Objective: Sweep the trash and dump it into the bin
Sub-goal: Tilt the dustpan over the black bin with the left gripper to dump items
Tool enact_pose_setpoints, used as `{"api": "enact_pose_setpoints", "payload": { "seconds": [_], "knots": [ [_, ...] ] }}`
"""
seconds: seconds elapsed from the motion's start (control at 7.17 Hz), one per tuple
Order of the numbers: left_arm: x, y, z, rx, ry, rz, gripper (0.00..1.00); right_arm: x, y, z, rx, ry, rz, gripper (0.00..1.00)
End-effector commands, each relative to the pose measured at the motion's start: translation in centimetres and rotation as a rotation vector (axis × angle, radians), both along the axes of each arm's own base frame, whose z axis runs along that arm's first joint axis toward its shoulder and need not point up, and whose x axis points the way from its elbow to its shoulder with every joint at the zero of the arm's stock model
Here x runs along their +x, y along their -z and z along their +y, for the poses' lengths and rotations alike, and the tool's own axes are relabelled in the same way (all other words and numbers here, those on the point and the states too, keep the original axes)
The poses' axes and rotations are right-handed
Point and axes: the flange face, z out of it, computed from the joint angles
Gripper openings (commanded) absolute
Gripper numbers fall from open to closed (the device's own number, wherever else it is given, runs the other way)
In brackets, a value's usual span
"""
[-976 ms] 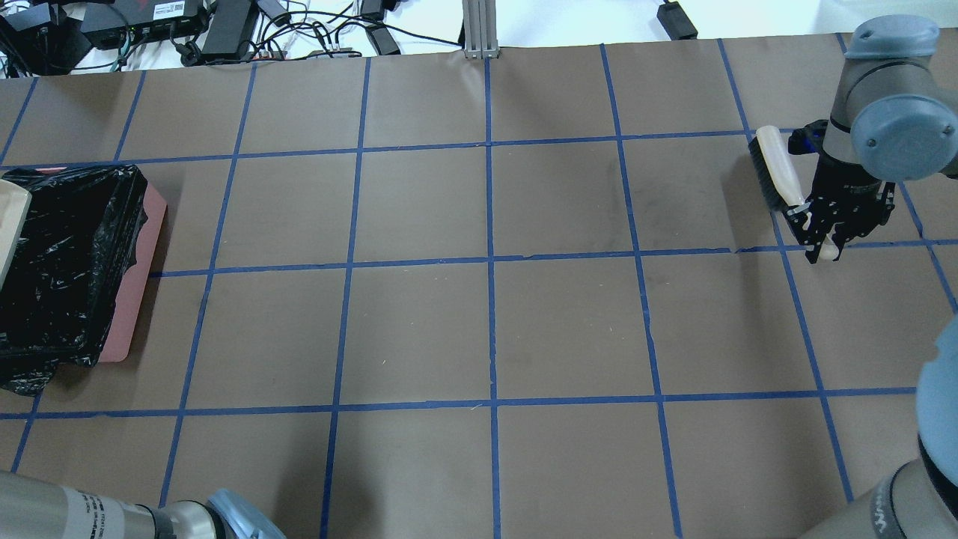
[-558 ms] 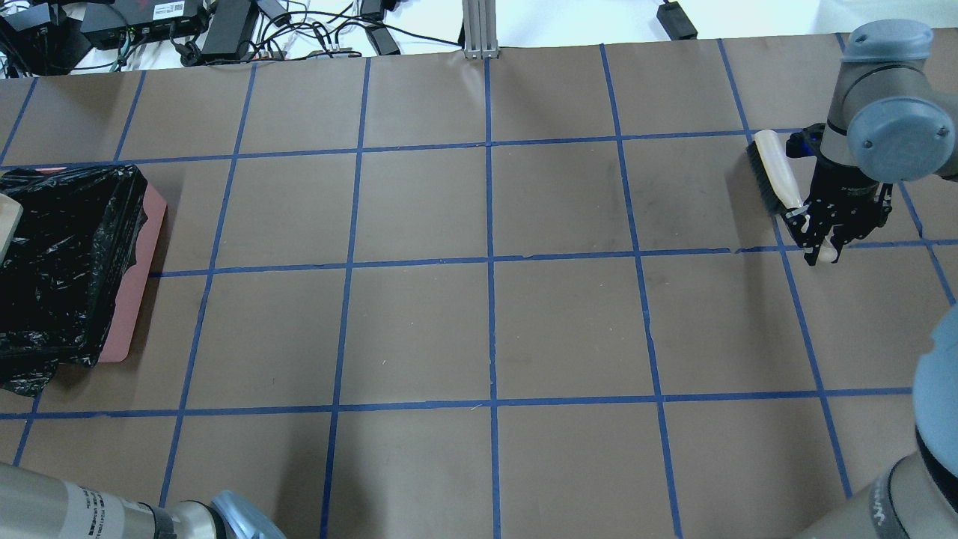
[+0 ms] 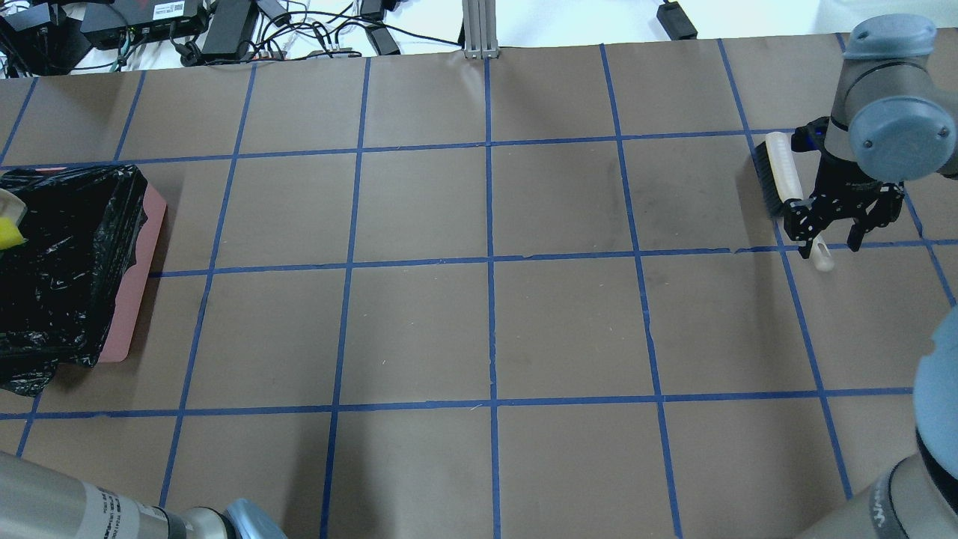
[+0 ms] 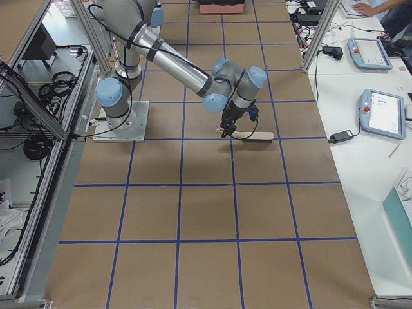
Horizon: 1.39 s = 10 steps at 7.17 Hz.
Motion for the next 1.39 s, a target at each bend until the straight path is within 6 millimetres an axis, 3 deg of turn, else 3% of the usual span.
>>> {"api": "enact_pose_setpoints", "payload": {
  "seconds": [0.0,0.28,0.56,0.7,0.98,1.25],
  "knots": [
    [-3.2,0.4,-2.9,0.037,0.02,-0.122,0.05,0.5,-5.1,-1.0,-0.109,0.009,0.001,1.0],
    [-3.4,0.6,-3.3,0.056,0.016,-0.251,0.05,2.0,-11.0,-0.3,-0.203,0.079,-0.053,1.0],
    [-4.9,-0.8,-4.2,0.088,0.053,-0.431,0.04,7.3,-18.3,0.2,-0.375,0.172,-0.087,1.0],
    [-7.2,-1.0,-5.4,0.089,0.078,-0.444,0.01,10.5,-21.0,0.7,-0.429,0.172,-0.095,1.0],
    [-9.6,-2.1,-6.1,0.085,0.096,-0.429,0.0,20.5,-23.3,2.7,-0.464,0.104,-0.114,1.0],
    [-13.3,-1.4,-7.5,0.045,0.058,-0.332,0.0,25.0,-24.9,5.2,-0.484,0.091,-0.132,1.0]
  ]
}}
